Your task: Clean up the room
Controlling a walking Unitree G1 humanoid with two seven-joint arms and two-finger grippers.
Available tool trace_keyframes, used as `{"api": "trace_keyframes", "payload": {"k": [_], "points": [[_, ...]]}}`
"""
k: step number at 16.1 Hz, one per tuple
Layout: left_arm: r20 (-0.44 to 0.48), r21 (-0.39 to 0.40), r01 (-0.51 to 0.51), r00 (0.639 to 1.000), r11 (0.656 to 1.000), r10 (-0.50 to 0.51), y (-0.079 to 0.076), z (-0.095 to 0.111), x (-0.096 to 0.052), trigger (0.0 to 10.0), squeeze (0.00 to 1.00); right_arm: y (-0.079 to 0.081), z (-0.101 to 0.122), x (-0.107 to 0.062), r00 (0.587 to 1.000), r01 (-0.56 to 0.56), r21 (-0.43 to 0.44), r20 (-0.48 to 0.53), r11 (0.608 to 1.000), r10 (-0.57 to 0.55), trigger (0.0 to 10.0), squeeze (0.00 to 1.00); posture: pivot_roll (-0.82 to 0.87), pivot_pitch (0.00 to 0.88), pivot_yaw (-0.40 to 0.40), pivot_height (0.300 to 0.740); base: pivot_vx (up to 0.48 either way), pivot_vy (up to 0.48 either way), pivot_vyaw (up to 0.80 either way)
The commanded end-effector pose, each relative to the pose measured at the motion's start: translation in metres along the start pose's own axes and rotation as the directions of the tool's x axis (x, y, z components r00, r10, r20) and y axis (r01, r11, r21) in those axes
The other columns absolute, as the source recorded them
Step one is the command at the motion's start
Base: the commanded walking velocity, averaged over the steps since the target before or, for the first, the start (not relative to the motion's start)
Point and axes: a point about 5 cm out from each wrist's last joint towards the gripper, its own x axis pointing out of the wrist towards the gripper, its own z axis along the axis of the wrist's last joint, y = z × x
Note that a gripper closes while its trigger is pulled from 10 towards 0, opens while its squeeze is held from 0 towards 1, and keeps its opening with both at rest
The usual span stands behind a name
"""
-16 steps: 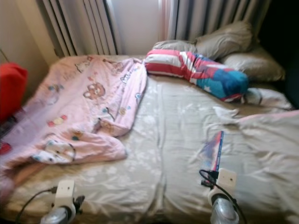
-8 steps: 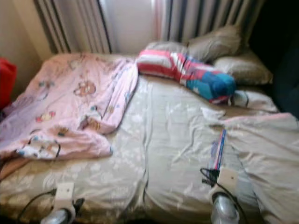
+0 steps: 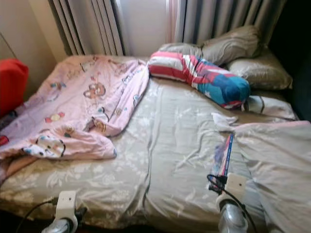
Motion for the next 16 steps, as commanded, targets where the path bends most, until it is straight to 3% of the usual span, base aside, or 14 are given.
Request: {"api": "trace_keyframes", "payload": {"k": [1,6,16], "points": [[-0.004,0.006,-0.011,1.000,1.000,0.011,0.0035,0.0001,0.0000,10.0,0.00,0.0030,0.0114,0.0038,0.999,-0.006,0.008,0.049,1.000,0.006,10.0,0.00,0.08,0.017,0.004,0.740,0.000,0.000,0.00],[-0.004,0.006,-0.011,1.000,1.000,0.011,0.0033,0.0003,0.0000,10.0,0.00,0.0037,0.0124,0.0047,0.999,-0.008,0.007,0.045,1.000,0.008,10.0,0.00,0.08,0.018,0.002,0.740,0.000,0.000,-0.61],[-0.007,0.004,-0.013,1.000,1.000,0.013,0.0030,-0.0005,-0.0001,10.0,0.00,0.0049,0.0134,0.0050,0.999,-0.010,-0.002,0.050,1.000,0.010,10.0,0.00,0.08,0.018,0.001,0.740,0.000,0.000,0.00]]}}
